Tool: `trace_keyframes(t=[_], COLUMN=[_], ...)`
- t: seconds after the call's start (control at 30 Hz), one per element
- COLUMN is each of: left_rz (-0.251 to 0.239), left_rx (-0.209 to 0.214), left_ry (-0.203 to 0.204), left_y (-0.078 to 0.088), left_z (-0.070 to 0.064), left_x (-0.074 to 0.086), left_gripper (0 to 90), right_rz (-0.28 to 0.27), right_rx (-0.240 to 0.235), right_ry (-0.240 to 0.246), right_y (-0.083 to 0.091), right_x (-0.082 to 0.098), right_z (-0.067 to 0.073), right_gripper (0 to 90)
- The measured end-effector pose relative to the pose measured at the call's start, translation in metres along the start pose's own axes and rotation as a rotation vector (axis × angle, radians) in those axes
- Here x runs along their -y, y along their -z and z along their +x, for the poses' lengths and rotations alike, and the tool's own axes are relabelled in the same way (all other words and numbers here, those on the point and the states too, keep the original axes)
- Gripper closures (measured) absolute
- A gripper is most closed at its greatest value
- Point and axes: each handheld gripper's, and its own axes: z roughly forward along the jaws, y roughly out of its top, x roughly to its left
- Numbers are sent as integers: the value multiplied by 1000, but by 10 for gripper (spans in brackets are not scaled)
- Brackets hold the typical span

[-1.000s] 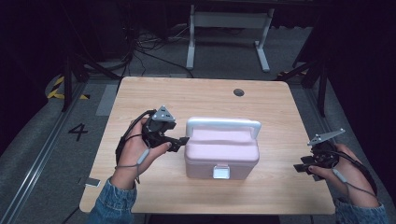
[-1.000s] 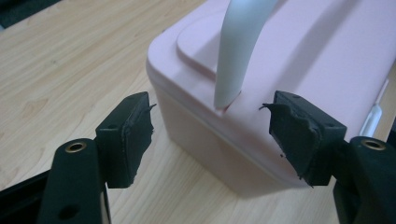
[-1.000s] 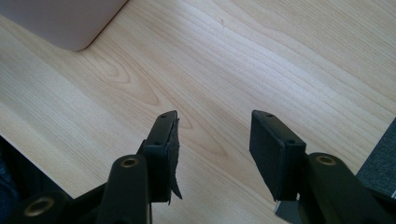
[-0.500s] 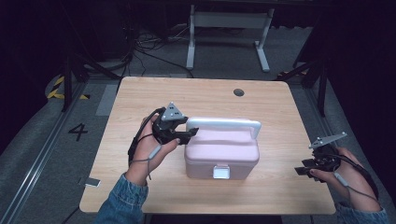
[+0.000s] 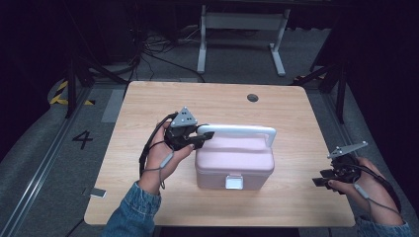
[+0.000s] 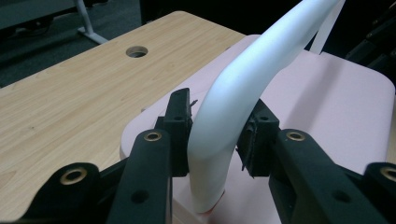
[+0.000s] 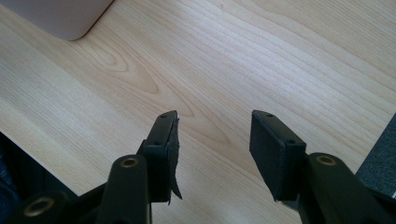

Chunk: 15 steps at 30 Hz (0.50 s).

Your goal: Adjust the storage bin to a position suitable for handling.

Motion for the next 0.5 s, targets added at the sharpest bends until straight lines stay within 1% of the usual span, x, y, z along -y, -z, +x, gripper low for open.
trace_keyframes(t=[0.17, 0.2, 0.23, 0.3, 0.33, 0.5], left_rz=[0, -1, -1, -7, -14, -7], left_rx=[7, 20, 20, 38, 43, 49], left_ry=[6, 7, 7, 20, 19, 15], left_y=[0, 0, 0, 0, -1, 0], left_z=[1, 2, 2, 4, 6, 6], left_x=[0, -1, -1, -1, 0, -2], left_gripper=[694, 694, 694, 694, 694, 696], right_rz=[-16, -21, -21, -26, -27, -27], right_rx=[3, 6, 6, 10, 10, 9], right_ry=[14, 14, 14, 22, 23, 22], right_y=[0, 1, 1, 1, 1, 0], right_x=[-1, -2, -2, -2, -3, -2], right_z=[1, 2, 2, 2, 2, 2], right_gripper=[535, 538, 538, 540, 540, 540])
